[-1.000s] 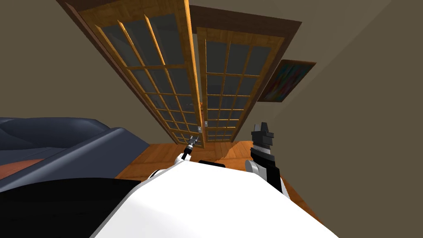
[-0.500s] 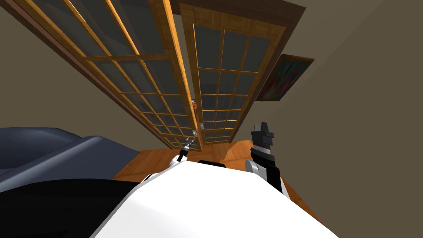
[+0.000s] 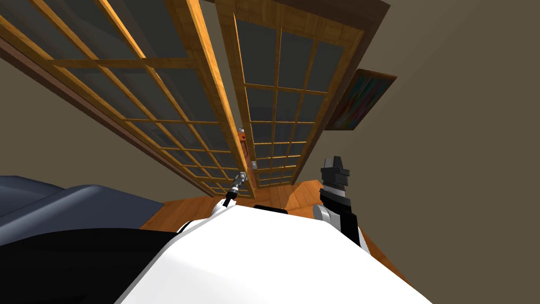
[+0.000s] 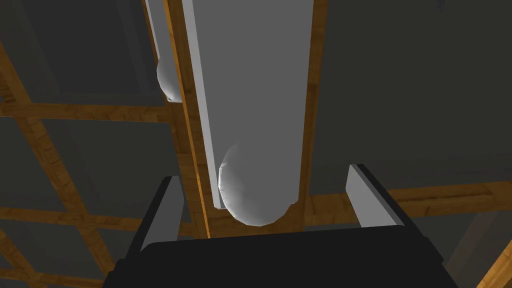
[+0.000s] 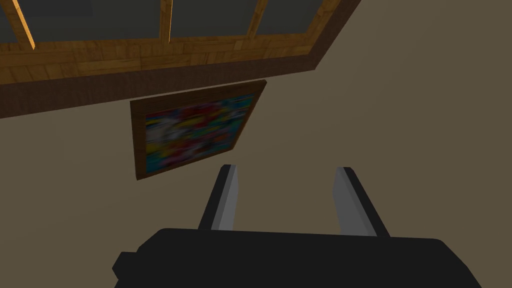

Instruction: Pull the door open

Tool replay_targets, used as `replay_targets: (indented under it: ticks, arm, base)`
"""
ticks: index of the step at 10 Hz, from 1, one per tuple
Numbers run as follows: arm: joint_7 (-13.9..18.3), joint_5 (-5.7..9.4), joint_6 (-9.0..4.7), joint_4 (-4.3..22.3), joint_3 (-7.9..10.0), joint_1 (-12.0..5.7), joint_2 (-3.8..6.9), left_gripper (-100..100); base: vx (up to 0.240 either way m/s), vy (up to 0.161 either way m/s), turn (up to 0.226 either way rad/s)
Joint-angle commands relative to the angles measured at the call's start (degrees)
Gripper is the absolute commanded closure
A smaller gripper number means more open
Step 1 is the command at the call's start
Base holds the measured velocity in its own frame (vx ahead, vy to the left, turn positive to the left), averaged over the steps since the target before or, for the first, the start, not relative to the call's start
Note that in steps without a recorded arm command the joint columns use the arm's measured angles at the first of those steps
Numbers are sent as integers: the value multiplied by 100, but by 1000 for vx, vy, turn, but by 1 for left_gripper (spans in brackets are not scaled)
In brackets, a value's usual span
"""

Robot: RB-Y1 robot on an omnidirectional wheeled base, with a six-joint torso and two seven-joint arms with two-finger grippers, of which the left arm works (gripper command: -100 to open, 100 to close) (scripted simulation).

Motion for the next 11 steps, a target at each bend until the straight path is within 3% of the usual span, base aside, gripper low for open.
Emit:
replay_targets:
  ticks: [1,2,7,11]
  arm:
    - [0,0,0,0,0,0,0,-100]
    - [0,0,0,0,0,0,0,100]
    - [0,0,0,0,0,0,0,100]
    - [550,136,12,-3,-64,29,4,100]
  base:
    - [84,-8,-4]
    - [-19,1,22]
    - [-12,1,-8]
    - [-36,13,-37]
